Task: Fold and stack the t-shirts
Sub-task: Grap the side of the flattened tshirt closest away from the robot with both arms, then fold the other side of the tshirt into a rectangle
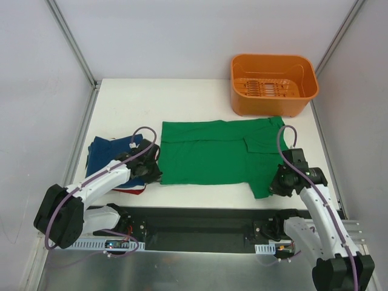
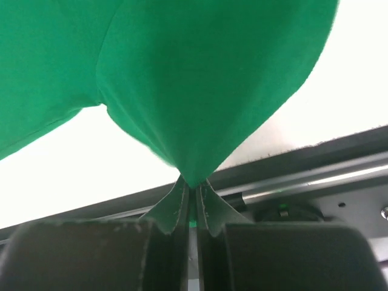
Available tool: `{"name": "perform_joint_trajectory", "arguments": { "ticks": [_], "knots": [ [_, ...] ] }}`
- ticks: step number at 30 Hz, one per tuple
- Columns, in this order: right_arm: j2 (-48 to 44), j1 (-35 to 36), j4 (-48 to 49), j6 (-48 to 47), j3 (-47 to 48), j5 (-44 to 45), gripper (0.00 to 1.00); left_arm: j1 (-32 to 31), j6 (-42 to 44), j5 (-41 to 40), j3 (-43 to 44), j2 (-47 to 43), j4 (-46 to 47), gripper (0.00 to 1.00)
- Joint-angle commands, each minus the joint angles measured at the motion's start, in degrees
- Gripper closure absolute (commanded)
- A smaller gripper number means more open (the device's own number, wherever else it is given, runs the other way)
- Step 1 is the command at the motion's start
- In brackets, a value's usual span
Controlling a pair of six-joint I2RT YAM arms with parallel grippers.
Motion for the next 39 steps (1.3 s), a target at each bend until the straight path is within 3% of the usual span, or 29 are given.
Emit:
{"name": "perform_joint_trajectory", "arguments": {
  "ticks": [1, 9, 14, 24, 32, 39],
  "knots": [
    [-4.84, -0.08, -10.03, 0.67, 4.11, 2.78, 0.99, -0.39, -1.76, 3.1, -2.06, -3.9, -1.03, 1.0],
    [-11.69, 0.01, -16.88, 1.46, 6.39, 2.69, 0.99, -1.27, -3.08, 4.86, -6.19, -11.55, -2.35, 1.0],
    [-10.56, 0.01, -16.19, 0.06, 7.89, 4.19, 0.98, -1.27, -2.38, 5.04, -4.8, -12.09, -2.35, 1.0],
    [-0.29, 0.01, -3.46, -1.61, 13.16, 8.24, 0.95, -1.18, -1.94, -2.95, 3.99, -5.42, -2.35, 1.0],
    [9.65, -0.52, 0.68, -3.81, 20.98, 14.03, 0.94, 0.14, 0.08, -6.47, 12.51, 4.6, -2.35, 1.0],
    [22.46, -1.66, 6.31, -4.86, 29.32, 13.6, 0.94, 3.3, 1.57, -7.79, 17.89, 11.28, -2.35, 1.0]
  ]
}}
